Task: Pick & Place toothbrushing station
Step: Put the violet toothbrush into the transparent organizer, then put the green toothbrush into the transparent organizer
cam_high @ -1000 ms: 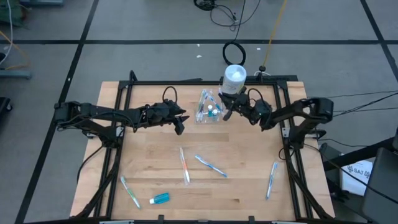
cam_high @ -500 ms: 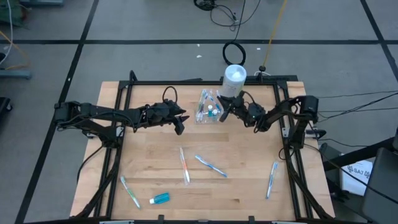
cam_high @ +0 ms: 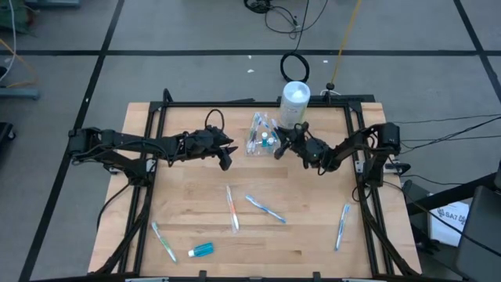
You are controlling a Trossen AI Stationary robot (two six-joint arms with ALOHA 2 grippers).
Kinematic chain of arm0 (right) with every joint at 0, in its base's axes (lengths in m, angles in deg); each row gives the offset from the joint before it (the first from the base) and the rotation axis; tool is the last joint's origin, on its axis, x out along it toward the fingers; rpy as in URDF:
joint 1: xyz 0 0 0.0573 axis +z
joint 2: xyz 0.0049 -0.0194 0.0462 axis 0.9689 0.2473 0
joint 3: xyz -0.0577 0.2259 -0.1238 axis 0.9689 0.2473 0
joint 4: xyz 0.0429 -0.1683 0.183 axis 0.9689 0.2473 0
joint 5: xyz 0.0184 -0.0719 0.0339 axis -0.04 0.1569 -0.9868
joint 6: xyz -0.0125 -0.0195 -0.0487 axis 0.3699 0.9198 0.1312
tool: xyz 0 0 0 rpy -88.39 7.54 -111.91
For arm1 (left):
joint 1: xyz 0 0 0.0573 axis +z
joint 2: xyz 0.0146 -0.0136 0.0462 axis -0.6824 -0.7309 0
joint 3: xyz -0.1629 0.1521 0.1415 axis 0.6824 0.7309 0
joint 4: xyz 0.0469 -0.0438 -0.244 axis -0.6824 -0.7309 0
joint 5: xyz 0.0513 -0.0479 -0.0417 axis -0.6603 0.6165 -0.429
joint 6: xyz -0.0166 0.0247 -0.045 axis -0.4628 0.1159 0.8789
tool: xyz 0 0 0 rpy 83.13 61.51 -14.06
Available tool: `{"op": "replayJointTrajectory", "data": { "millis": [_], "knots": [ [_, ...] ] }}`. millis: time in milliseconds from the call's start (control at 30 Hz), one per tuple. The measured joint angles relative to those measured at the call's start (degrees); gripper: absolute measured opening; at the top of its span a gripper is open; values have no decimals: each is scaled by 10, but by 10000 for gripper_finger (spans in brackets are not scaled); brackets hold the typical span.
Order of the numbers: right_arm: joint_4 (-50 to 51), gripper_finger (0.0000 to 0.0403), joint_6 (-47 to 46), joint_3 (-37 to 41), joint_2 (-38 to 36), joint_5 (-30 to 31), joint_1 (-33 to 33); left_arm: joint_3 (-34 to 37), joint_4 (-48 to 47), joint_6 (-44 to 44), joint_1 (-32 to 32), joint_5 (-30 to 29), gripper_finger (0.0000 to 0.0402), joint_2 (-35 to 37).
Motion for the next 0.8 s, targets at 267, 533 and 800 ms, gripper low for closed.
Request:
{"op": "replayJointTrajectory", "data": {
  "millis": [267, 533, 800],
  "knots": [
    [22, 47, 0, 0, 0, 4, 12, 0, -1, 13, 0, 0, 161, 0],
    [24, 112, 8, 1, -10, 4, 29, 0, -9, 45, -2, 1, 161, 0],
    [13, 160, 43, 0, -44, 39, 55, 0, -18, 61, -23, 1, 161, 0]
  ]
}}
